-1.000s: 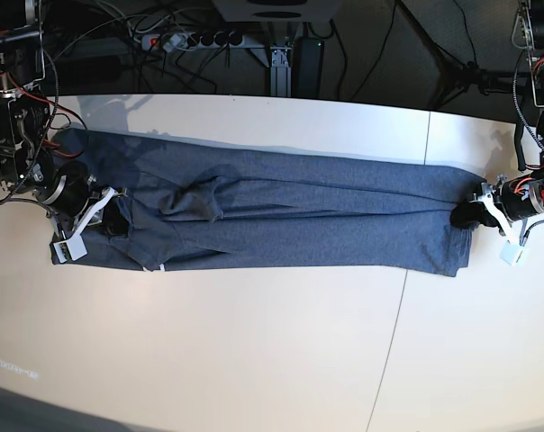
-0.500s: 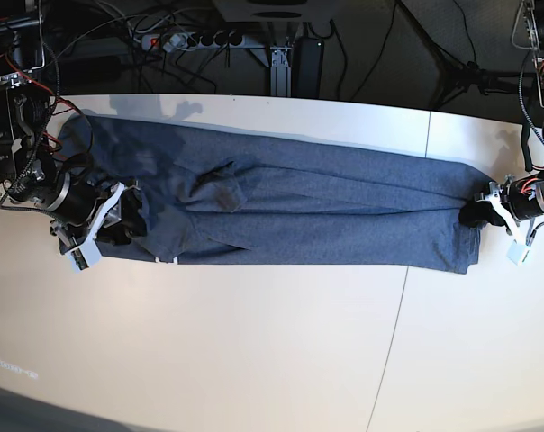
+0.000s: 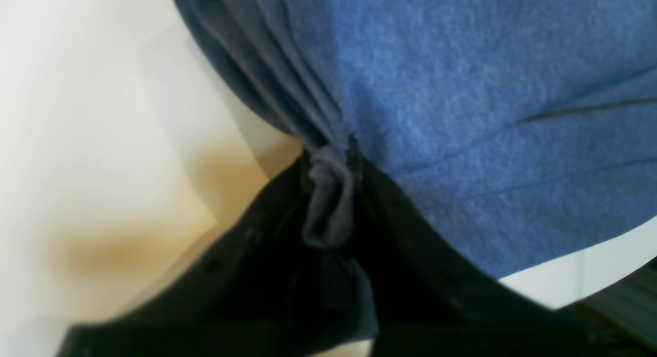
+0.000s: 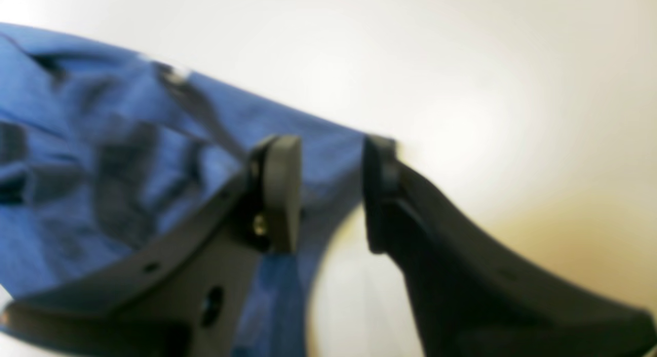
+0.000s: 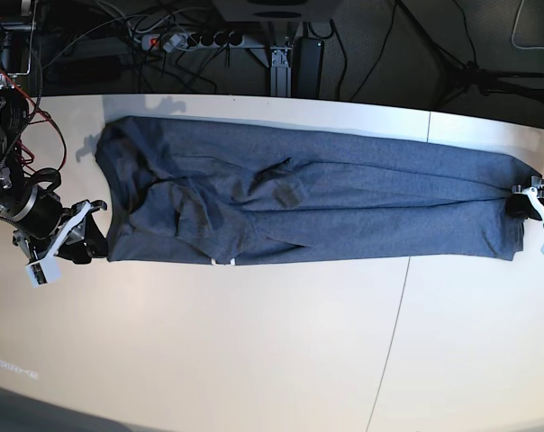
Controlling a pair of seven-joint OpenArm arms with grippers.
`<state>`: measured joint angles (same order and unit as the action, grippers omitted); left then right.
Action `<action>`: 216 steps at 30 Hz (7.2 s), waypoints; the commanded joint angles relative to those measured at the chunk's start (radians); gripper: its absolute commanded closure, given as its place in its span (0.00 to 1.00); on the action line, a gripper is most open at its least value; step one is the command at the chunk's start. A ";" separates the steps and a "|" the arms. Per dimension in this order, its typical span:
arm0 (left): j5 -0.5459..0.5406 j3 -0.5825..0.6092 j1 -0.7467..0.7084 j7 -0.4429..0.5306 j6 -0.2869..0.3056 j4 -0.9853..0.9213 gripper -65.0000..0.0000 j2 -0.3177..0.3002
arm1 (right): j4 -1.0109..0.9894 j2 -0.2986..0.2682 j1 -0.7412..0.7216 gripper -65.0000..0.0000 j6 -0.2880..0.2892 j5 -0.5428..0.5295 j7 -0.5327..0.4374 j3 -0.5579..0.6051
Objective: Fold the T-shirt properly
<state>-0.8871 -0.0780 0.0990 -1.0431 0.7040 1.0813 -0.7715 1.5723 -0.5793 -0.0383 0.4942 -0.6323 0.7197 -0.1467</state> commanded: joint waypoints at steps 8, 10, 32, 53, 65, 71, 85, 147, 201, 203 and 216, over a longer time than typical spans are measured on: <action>0.030 -0.008 0.006 -0.057 -0.006 0.306 1.00 -0.002 | 0.013 -0.018 -0.014 0.67 0.071 -0.016 -0.019 -0.011; 0.080 -0.008 -0.005 -0.058 -0.006 0.412 1.00 0.027 | 0.013 -0.018 -0.014 0.67 0.071 -0.015 -0.019 -0.011; 0.422 0.010 -0.279 -0.018 -0.177 0.970 1.00 0.344 | -0.005 -0.016 -0.014 0.67 0.071 -0.019 -0.042 -0.011; 0.726 0.328 -0.270 0.101 -0.179 0.909 1.00 0.511 | -0.005 -0.016 -0.014 0.67 0.071 -0.023 -0.042 -0.011; 0.756 0.373 -0.201 0.105 -0.214 0.880 1.00 0.512 | -0.005 -0.016 -0.014 0.67 0.071 -0.023 -0.042 -0.011; 0.731 0.373 -0.193 0.122 -0.215 0.832 1.00 0.512 | -0.005 -0.016 -0.014 0.67 0.071 -0.023 -0.042 -0.011; 0.666 0.373 -0.193 0.134 -0.154 0.832 0.49 0.512 | -0.005 -0.016 -0.014 0.67 0.071 -0.023 -0.046 -0.011; 0.645 0.322 -0.190 0.246 -0.183 0.599 1.00 0.697 | -0.005 -0.016 -0.014 1.00 0.071 -0.035 -0.054 -0.011; 0.546 0.320 -0.163 0.182 -0.142 0.608 1.00 0.691 | 0.074 0.115 -0.013 1.00 0.079 -0.069 0.028 0.182; 0.544 0.320 -0.161 0.182 -0.143 0.608 1.00 0.691 | 0.105 0.114 -0.002 1.00 0.078 -0.071 0.048 0.182; 0.382 0.319 -0.147 0.171 -0.107 0.608 1.00 0.691 | 0.093 0.162 0.209 1.00 0.078 0.084 -0.050 0.182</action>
<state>-0.4873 0.2420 -0.0658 -0.8902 0.5629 1.6695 -0.0826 1.6535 -0.4046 0.1772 0.4953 -0.5426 0.6868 0.0418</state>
